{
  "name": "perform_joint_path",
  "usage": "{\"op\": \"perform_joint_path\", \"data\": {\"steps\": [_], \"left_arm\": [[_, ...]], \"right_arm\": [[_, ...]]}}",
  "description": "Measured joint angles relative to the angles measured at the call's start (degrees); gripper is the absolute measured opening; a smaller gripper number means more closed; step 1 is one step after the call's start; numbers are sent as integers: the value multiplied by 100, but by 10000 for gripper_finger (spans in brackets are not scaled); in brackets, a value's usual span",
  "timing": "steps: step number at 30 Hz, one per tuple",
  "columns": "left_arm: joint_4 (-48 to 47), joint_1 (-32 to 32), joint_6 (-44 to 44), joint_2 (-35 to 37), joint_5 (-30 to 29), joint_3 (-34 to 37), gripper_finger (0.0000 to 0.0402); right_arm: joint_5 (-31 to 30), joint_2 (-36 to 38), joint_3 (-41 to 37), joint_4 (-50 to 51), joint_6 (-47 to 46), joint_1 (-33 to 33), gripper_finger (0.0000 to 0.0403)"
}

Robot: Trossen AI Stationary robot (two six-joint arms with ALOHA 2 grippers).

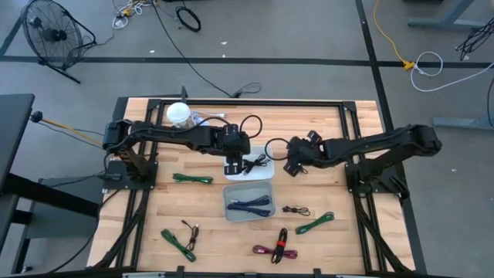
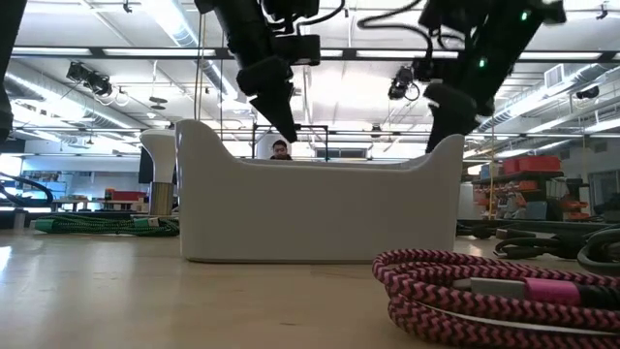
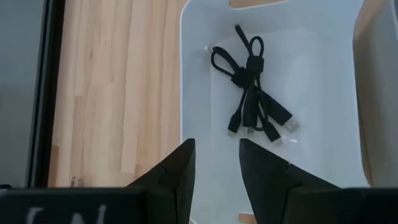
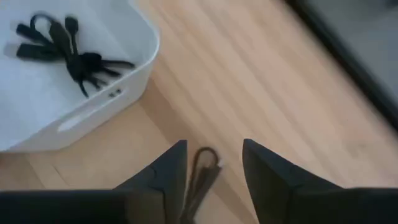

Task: Pick & Place USB Port
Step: Put the black charger cable into the white container

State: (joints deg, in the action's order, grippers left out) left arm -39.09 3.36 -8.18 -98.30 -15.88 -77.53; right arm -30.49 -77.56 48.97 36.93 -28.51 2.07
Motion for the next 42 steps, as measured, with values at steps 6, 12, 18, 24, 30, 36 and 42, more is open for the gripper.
{"op": "perform_joint_path", "data": {"steps": [6, 12, 18, 24, 30, 36, 42], "left_arm": [[-18, 58, -121, 0, -65, 1, 131], [-7, 106, -158, 0, -107, 1, 131], [-11, 136, -160, -2, -107, 1, 131], [-9, 135, -165, -2, -105, 1, 131], [46, 136, -163, -4, -107, 3, 131], [135, 136, -156, -4, -105, 3, 131], [144, 136, -152, -4, -105, 3, 131]], "right_arm": [[708, -32, -754, -549, -236, -267, 199], [899, -32, -1029, -1090, -256, -411, 231], [830, -32, -1194, -1100, -374, -514, 241], [907, -32, -1437, -1107, -669, -564, 242], [1110, -32, -1774, -1628, -820, -564, 242], [1417, -43, -2087, -2273, -837, -562, 237], [1476, -46, -2275, -2430, -922, -561, 225]]}}
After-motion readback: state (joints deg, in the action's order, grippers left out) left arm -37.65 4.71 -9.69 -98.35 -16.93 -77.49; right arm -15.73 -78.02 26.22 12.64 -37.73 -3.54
